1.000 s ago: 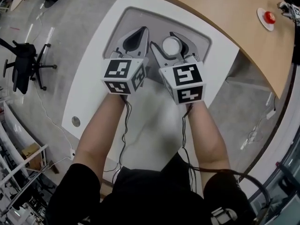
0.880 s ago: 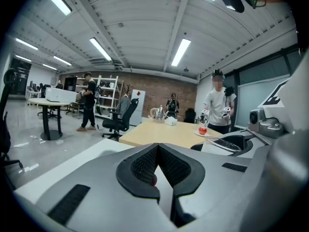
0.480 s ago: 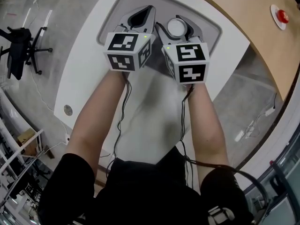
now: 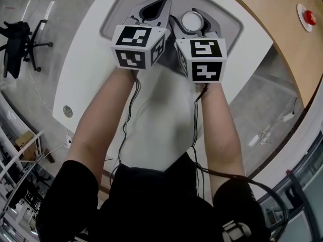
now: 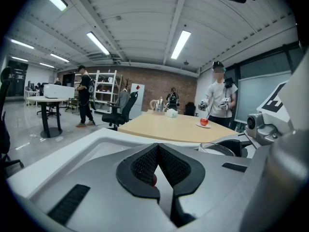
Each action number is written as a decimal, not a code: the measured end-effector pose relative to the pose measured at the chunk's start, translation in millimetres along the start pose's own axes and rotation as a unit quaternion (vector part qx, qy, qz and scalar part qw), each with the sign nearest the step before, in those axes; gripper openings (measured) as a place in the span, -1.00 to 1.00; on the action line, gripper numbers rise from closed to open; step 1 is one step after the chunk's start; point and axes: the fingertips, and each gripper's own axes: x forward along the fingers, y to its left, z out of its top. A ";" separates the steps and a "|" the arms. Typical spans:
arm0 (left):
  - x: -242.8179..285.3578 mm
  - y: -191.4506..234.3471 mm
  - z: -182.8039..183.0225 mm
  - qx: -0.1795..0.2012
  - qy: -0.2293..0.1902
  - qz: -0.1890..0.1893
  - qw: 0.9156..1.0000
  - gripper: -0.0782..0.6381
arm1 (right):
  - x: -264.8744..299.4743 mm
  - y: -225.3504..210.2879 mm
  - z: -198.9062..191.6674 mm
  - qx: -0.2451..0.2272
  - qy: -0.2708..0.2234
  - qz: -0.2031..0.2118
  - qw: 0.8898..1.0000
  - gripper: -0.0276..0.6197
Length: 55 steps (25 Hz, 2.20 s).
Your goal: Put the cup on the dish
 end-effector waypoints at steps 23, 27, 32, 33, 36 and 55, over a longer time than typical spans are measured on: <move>-59.3 -20.3 83.2 0.027 -0.042 0.008 0.999 -0.76 | -66.7 8.7 88.9 -0.031 -0.084 -0.012 0.996 -0.15; -103.1 -33.9 115.2 0.032 -0.059 0.005 0.998 -0.76 | -112.3 30.6 119.6 -0.037 -0.104 -0.024 0.994 -0.15; -150.6 -49.0 151.2 0.047 -0.085 0.008 0.995 -0.76 | -164.7 48.7 155.2 -0.055 -0.139 -0.062 0.987 -0.50; -160.4 -52.5 159.8 0.051 -0.091 0.007 0.994 -0.76 | -176.8 51.5 164.0 -0.056 -0.150 -0.071 0.985 -0.59; -189.9 -64.1 179.8 0.057 -0.110 0.007 0.992 -0.76 | -213.5 61.0 183.1 -0.057 -0.174 -0.093 0.979 -0.80; -424.7 -179.9 210.2 0.085 -0.181 -0.040 0.979 -0.76 | -428.6 207.8 180.4 -0.046 -0.239 -0.114 0.963 -0.87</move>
